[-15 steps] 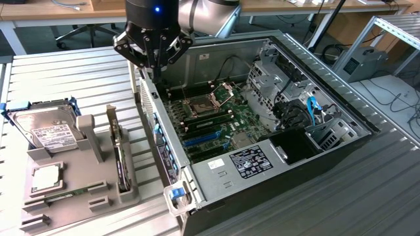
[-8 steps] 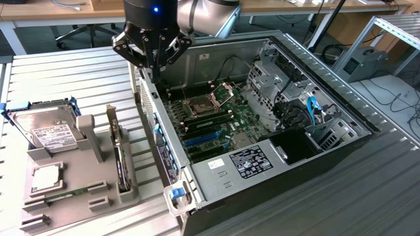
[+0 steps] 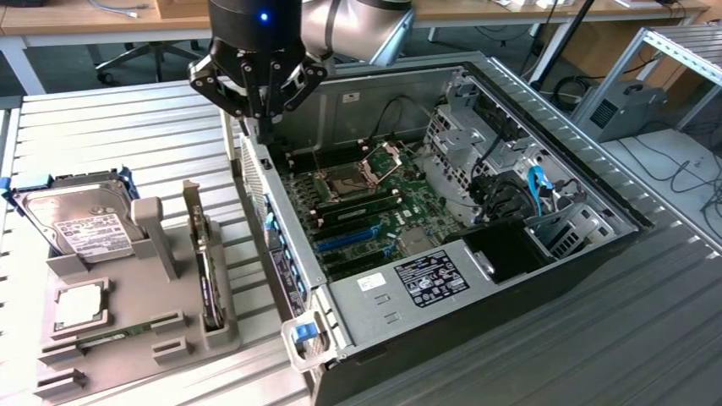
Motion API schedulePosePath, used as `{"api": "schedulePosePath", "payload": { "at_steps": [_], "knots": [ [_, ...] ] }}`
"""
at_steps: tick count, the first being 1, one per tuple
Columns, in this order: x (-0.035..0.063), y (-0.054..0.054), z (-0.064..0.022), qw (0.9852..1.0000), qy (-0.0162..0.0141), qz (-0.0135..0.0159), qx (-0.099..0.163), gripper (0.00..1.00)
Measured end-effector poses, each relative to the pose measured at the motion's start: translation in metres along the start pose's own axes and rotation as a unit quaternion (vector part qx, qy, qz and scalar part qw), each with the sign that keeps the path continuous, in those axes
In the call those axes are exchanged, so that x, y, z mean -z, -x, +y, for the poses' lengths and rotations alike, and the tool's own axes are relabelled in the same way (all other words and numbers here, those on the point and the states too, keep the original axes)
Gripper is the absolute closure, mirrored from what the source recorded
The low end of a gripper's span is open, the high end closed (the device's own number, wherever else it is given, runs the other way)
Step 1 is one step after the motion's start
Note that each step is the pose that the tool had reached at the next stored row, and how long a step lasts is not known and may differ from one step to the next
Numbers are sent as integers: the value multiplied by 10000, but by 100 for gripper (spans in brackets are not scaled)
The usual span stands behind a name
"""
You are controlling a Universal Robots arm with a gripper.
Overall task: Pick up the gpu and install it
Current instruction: 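Reach for the gpu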
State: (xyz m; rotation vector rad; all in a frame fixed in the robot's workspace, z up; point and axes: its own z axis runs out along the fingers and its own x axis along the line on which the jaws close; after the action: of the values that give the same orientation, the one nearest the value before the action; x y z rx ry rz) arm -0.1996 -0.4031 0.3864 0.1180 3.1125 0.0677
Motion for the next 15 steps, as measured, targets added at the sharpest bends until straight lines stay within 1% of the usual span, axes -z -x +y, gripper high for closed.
{"api": "schedulePosePath", "payload": {
  "at_steps": [7, 15],
  "knots": [
    [-13, -53, -27, 10000, 0, 0, 0, 89],
    [-30, -76, -54, 10000, 0, 0, 1, 89]
  ]
}}
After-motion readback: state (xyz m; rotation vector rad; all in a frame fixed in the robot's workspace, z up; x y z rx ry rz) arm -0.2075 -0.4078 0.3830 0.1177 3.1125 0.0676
